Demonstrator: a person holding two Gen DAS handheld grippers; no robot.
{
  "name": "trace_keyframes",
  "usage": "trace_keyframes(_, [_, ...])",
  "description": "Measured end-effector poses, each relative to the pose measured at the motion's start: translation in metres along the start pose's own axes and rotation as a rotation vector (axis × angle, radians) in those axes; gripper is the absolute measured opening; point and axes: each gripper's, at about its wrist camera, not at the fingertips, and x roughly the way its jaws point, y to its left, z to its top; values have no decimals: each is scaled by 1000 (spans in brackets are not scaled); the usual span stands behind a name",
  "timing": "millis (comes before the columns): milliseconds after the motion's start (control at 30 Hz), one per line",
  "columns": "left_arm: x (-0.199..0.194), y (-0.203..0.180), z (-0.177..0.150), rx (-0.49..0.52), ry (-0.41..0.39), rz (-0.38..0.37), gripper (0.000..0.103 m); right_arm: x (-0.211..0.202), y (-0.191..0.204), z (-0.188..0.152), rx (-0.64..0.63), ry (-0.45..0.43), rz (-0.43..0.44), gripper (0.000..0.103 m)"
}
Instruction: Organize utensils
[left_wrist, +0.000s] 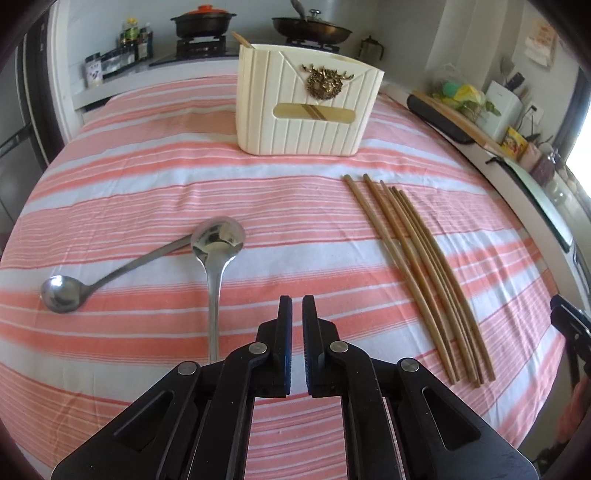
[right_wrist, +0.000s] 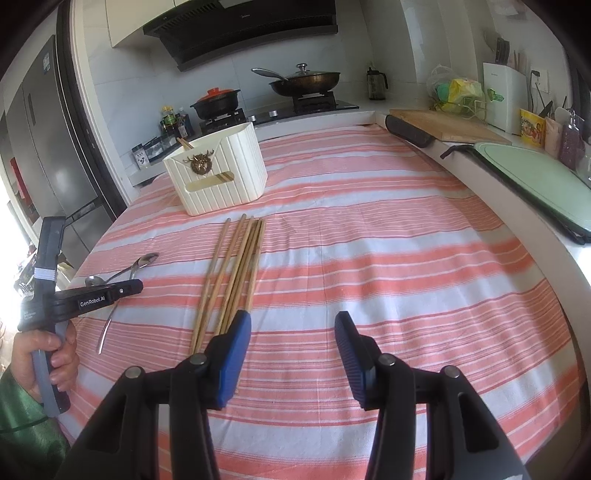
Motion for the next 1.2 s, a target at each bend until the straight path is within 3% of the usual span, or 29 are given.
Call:
trace_keyframes(33, [-3,3,1,-3,-8,20,7,-2,1,0,-4,-4,-2,48])
trace_keyframes(100, [-2,10,5,7,-7,87,23,-3,0,0,-5,-7,-2,48])
trace_keyframes(167, [4,15,7,31,5,142,29,-2,0,-1,1,-2,1,48])
trace_keyframes(233, [13,15,9,78,19,194,33,1,-2,-2,9,5,5,48])
trace_keyframes(300, [26,11,10,145,43,248,44,3,-2,-3,18,12,13,48])
trace_keyframes(333, [34,9,10,178,58,274,44,3,-2,-3,22,13,17,48])
trace_keyframes(367, [35,8,10,193,44,272,33,3,-2,-3,24,13,19,48])
trace_keyframes(400, [36,10,12,191,57,271,8,2,-1,-3,24,10,20,48])
trace_keyframes(500, [30,21,17,135,69,191,8,-2,-2,-2,23,-2,18,48])
trace_keyframes(633, [23,44,18,-65,90,-100,8,-2,-5,-4,32,-2,15,48])
trace_keyframes(700, [22,51,17,-108,85,-165,8,0,-6,-4,35,4,16,48])
trace_keyframes(767, [23,59,16,-143,90,-192,8,2,-5,-4,35,10,18,48])
trace_keyframes(867, [29,66,16,-150,104,-138,8,1,-4,-4,28,6,19,48])
trace_keyframes(933, [30,70,16,-161,107,-146,8,0,-4,-3,28,4,19,48])
trace_keyframes(1200, [7,60,23,-117,52,-130,7,5,-4,-5,31,20,14,48])
